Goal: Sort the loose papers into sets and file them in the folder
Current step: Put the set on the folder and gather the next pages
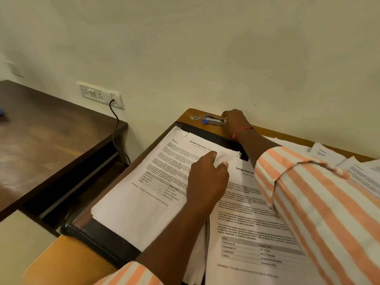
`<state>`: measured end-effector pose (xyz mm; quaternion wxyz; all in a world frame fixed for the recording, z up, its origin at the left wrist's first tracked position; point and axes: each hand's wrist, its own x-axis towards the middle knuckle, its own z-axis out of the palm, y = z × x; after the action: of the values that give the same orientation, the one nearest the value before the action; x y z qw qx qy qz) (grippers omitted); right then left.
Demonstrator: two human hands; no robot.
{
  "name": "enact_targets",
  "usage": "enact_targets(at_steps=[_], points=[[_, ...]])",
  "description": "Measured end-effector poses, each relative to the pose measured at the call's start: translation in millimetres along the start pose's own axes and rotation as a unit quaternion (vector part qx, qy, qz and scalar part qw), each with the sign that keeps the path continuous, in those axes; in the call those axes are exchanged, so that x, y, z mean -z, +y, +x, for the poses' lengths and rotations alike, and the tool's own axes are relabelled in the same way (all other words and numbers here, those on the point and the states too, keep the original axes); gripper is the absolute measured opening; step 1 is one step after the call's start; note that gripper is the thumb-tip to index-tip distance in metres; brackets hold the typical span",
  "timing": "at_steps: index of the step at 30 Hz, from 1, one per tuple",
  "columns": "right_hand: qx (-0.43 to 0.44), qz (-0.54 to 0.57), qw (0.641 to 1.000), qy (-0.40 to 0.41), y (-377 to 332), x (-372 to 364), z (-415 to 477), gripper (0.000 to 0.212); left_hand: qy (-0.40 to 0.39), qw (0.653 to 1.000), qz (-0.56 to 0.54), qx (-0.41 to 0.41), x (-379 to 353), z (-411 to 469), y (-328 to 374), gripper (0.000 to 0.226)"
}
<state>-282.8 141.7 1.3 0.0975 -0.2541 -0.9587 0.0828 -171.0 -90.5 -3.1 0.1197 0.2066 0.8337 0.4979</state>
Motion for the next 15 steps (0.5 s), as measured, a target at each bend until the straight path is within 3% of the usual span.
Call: enact_targets(at_steps=[9,13,15], points=[[-0.013,0.006,0.999,-0.029,13.3,22.6,-44.0,0.037,-0.012,1.0,-0.017,-0.009,2.6,0.3,1.5,0.014],[0.037,0.074,0.996,-0.022,17.2,55.0,-101.8,0.024,-0.007,1.0,-0.024,-0.019,8.4,-6.4,11.3,0.038],[0.06,0.098,0.992,-0.046,18.6,75.3,-136.7,0.036,-0.005,0.999,-0.044,-0.021,11.1,-13.5,16.2,0.047]])
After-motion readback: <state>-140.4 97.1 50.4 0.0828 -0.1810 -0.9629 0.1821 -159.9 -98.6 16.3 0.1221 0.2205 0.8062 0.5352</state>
